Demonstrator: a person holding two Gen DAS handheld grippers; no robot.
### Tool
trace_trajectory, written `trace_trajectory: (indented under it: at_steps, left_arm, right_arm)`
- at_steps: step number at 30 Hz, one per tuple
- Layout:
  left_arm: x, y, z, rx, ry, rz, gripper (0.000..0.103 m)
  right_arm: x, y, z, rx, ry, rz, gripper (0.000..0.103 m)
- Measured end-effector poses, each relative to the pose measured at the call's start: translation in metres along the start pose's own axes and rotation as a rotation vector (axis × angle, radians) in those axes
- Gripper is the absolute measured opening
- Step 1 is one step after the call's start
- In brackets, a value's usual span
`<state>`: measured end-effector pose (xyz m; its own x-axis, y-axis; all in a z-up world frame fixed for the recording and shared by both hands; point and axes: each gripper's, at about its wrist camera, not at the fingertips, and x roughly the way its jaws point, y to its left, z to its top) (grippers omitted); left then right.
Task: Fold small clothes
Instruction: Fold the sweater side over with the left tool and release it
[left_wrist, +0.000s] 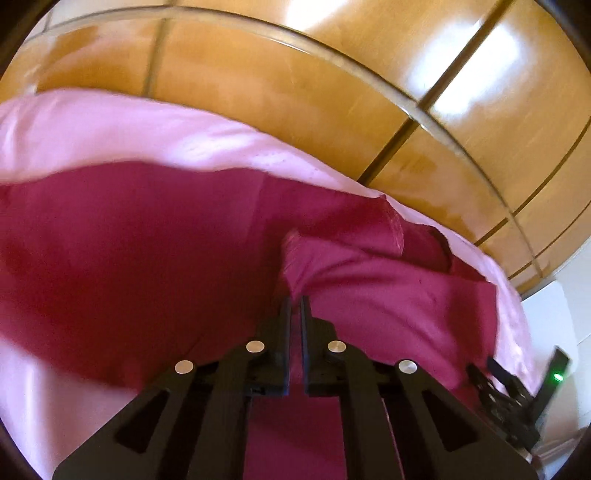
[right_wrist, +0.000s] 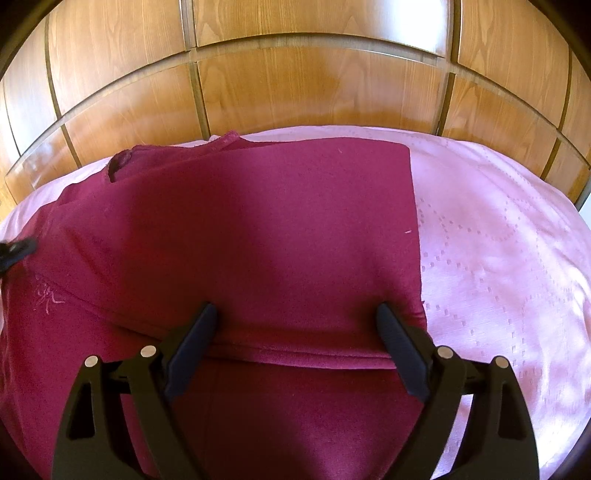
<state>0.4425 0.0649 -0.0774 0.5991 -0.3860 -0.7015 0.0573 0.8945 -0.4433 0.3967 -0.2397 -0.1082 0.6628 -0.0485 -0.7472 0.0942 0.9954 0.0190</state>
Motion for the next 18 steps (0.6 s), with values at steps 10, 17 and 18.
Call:
trace_trajectory:
  at_steps: [10, 17, 18]
  left_arm:
    - [-0.135, 0.145, -0.037, -0.321, -0.203, 0.077, 0.066]
    - [-0.197, 0.255, -0.032, -0.578, -0.329, 0.169, 0.067]
    - [-0.2, 0.266, -0.029, -0.605, -0.339, 0.165, 0.065]
  right_arm:
    - [0.0, 0.003, 0.0, -0.018, -0.002, -0.039, 0.091]
    - [-0.001, 0.006, 0.0, -0.035, -0.002, -0.085, 0.095]
    - [-0.001, 0.006, 0.0, -0.037, -0.002, -0.094, 0.096]
